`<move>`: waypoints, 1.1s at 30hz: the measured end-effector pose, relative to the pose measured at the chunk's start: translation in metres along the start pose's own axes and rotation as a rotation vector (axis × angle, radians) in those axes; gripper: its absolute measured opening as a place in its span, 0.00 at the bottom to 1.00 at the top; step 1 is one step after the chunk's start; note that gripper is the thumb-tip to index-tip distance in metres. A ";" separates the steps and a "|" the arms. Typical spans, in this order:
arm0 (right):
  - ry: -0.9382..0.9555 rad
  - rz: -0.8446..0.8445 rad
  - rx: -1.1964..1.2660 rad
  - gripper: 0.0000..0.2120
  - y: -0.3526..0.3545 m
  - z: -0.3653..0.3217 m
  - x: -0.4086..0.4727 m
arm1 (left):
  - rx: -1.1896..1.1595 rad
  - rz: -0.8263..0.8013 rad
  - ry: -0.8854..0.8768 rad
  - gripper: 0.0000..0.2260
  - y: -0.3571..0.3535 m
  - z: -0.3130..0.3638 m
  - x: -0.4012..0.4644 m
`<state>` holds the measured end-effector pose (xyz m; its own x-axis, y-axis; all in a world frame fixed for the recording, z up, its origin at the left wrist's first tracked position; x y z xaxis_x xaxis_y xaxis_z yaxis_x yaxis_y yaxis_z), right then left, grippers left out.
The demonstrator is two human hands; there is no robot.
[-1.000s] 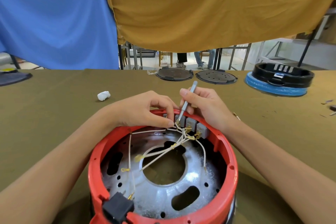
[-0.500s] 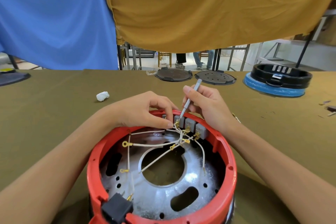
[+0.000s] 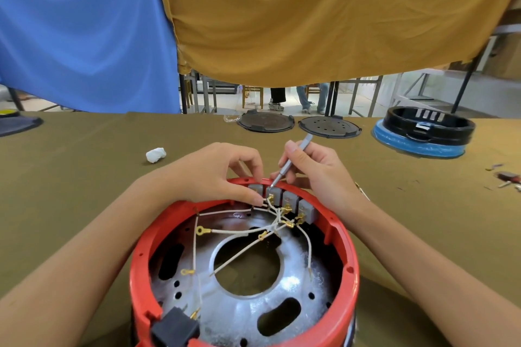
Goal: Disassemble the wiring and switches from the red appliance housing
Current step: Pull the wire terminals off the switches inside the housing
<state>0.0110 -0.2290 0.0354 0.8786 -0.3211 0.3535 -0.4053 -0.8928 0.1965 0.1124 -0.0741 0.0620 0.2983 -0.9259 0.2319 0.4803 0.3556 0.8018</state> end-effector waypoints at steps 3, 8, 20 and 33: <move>-0.001 0.000 -0.020 0.16 0.001 -0.001 -0.002 | 0.066 0.000 0.037 0.15 0.003 0.000 -0.001; 0.006 -0.003 -0.027 0.16 0.002 -0.003 -0.004 | 0.097 -0.027 0.039 0.12 0.005 0.002 -0.003; 0.044 0.103 -0.094 0.18 0.009 -0.008 -0.006 | 0.242 0.022 0.051 0.07 -0.003 0.003 -0.005; 0.134 0.206 -0.185 0.20 0.016 -0.013 -0.008 | -0.012 -0.079 0.203 0.08 -0.016 0.020 0.005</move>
<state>-0.0057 -0.2371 0.0473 0.7370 -0.4339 0.5182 -0.6213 -0.7368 0.2667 0.0895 -0.0872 0.0611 0.4187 -0.9066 0.0524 0.5183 0.2860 0.8059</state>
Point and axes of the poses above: each hand's wrist, its own x-axis towards the middle knuckle, its own y-axis out of the back of the hand, z = x × y, the point moved 4 cm from there along x, towards the middle knuckle, and after that the axes turned 5 degrees about -x, right-handed, at the moved point
